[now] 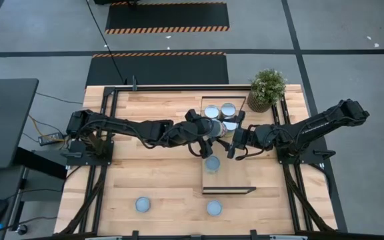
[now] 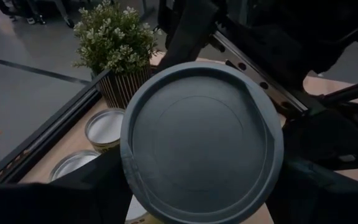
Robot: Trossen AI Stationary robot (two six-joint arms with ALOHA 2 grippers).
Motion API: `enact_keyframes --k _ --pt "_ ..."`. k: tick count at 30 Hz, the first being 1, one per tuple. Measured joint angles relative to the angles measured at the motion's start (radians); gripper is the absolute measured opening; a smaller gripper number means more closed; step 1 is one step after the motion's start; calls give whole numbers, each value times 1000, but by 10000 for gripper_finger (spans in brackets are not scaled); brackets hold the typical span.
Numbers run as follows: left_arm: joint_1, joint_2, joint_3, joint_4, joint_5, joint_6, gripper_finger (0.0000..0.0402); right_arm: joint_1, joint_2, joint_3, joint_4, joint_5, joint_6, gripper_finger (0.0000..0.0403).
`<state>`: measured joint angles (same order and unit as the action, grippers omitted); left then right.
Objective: Pick and place cans onto a shelf
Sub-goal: Put the canned green peas on the shelf
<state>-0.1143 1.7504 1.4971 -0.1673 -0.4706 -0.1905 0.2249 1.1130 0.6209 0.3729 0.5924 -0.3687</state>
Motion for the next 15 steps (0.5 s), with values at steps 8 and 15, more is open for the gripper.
enact_keyframes --k 8,15 --pt "3 0 0 3 45 51 291 0 0 0 -3 8 -1 312" --pt "1 -9 0 -7 76 162 338 18 -4 0 -30 26 6 313"
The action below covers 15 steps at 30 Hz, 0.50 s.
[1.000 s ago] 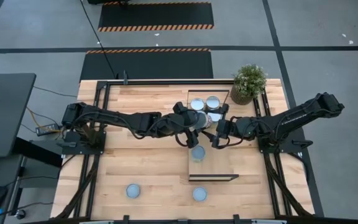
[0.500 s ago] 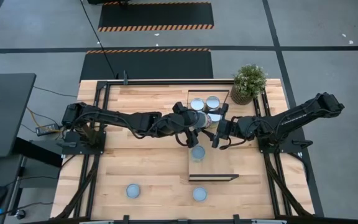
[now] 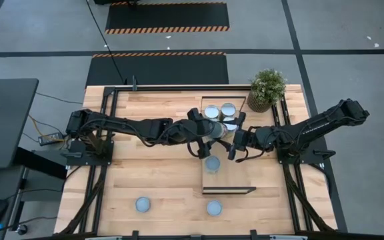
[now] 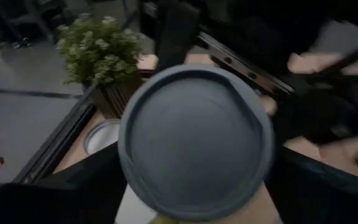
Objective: Pick and place cans onto a shelf
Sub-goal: Put the canned green peas on the shelf
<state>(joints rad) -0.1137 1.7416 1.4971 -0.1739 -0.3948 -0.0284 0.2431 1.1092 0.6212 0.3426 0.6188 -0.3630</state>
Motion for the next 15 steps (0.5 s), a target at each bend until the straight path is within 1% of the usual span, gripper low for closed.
enact_keyframes --k 4,6,11,15 --pt "-1 -7 0 -2 34 46 383 14 -11 0 -15 11 1 313" --pt "-1 -10 0 3 34 54 395 19 -25 0 -39 17 6 313" --pt "-21 -39 0 -28 25 102 393 34 -95 0 -188 26 112 313" --pt "-46 -56 0 -63 -19 115 392 54 -145 0 -335 3 237 313"
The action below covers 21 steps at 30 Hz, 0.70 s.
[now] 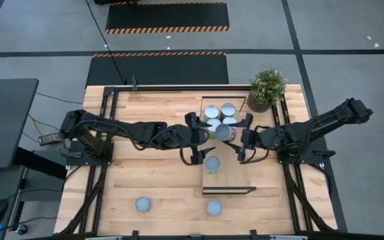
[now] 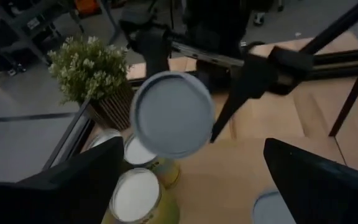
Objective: Pick and place cans onto a shelf
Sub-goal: Put the canned green peas on the shelf
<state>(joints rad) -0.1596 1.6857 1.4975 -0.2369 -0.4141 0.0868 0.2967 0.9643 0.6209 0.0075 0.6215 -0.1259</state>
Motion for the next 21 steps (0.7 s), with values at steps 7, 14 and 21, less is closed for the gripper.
enact_keyframes --k 7,14,21 --pt "-32 -37 0 -91 -37 -53 392 45 -70 -115 15 -19 131 313" --pt "-43 -20 0 -152 -33 -125 392 57 -95 -281 174 -21 218 313" --pt "-54 -20 0 -175 -34 -151 392 57 -95 -432 313 -33 333 313"
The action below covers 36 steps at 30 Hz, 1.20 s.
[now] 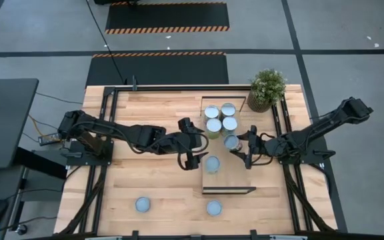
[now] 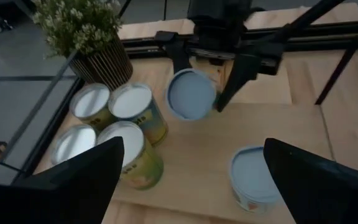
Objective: Pick and place cans onto a shelf
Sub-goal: Put the canned green peas on the shelf
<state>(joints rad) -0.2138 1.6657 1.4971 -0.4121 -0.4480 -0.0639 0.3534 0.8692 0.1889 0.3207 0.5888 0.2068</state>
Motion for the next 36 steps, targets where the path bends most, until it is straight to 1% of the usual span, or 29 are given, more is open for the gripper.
enact_keyframes --k 3,6,13,20,23,27,32,36 --pt "-10 0 0 -6 4 -6 392 0 0 -51 45 -7 50 313" --pt "-20 4 0 -15 8 -21 392 0 0 -87 47 -7 100 313" --pt "-47 21 0 -35 7 -75 392 0 2 -183 195 -3 114 313" --pt "-79 103 -1 -30 11 -56 392 0 41 -183 208 10 109 313" --pt "-83 127 -1 -33 9 -55 391 -6 58 -183 197 12 136 313" --pt "-88 137 -1 -37 15 -56 391 -22 92 -182 193 -12 158 316" --pt "-93 137 -1 -36 16 -59 391 -41 141 -182 175 -48 168 339" --pt "-93 137 -1 -47 16 -60 391 -53 157 -180 171 -49 183 360"
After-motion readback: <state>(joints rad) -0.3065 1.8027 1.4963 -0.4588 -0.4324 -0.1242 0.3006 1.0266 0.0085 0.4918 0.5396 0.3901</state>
